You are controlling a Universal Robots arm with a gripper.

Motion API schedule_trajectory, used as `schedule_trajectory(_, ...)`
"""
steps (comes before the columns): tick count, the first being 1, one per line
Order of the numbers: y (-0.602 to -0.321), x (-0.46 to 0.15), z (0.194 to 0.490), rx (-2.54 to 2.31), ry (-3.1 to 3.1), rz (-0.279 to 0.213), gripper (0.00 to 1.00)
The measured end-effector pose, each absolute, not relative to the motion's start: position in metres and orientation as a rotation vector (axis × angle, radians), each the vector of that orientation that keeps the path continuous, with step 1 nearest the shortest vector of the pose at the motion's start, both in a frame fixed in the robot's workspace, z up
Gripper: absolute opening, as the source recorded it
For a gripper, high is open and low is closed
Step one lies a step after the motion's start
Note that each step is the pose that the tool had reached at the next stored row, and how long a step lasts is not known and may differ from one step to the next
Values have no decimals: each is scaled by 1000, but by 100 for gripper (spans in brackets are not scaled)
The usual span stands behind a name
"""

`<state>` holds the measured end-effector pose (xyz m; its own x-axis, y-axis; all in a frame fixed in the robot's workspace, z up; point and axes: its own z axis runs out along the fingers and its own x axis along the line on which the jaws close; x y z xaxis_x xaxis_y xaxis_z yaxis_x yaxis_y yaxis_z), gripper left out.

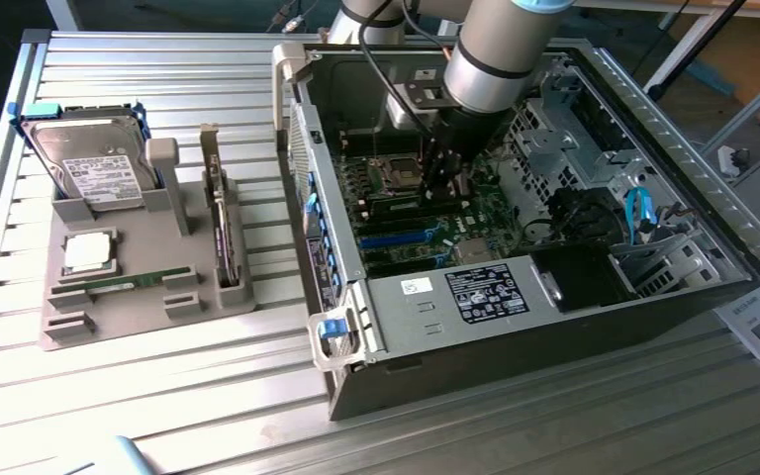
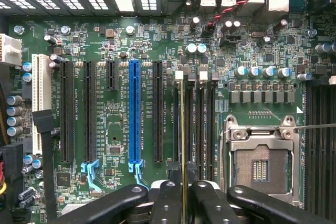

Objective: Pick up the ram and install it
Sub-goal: 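Insert the ram into the slot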

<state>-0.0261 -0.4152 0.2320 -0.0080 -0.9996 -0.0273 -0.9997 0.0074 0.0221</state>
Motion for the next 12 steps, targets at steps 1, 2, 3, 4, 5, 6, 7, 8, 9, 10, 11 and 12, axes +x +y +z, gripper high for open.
schedule_trajectory(1,-415,-26,232,-2203,2234,55,14)
schedule_trajectory(2,-415,-26,232,-2198,2239,55,14)
schedule_trajectory(3,-415,-26,232,-2184,2252,54,14)
schedule_trajectory(4,-415,-26,232,-2176,2260,54,14)
schedule_trajectory(5,-415,-26,232,-2172,2264,53,14)
schedule_trajectory(6,-415,-26,232,-2169,2269,52,14)
schedule_trajectory(7,-415,-26,232,-2166,2273,50,14)
schedule_trajectory(8,-415,-26,231,-2166,2274,48,14)
schedule_trajectory(9,-415,-26,232,-2166,2274,48,14)
schedule_trajectory(10,-415,-26,231,-2166,2275,47,14)
schedule_trajectory(11,-415,-26,231,-2167,2275,47,14)
schedule_trajectory(12,-415,-26,231,-2167,2275,46,14)
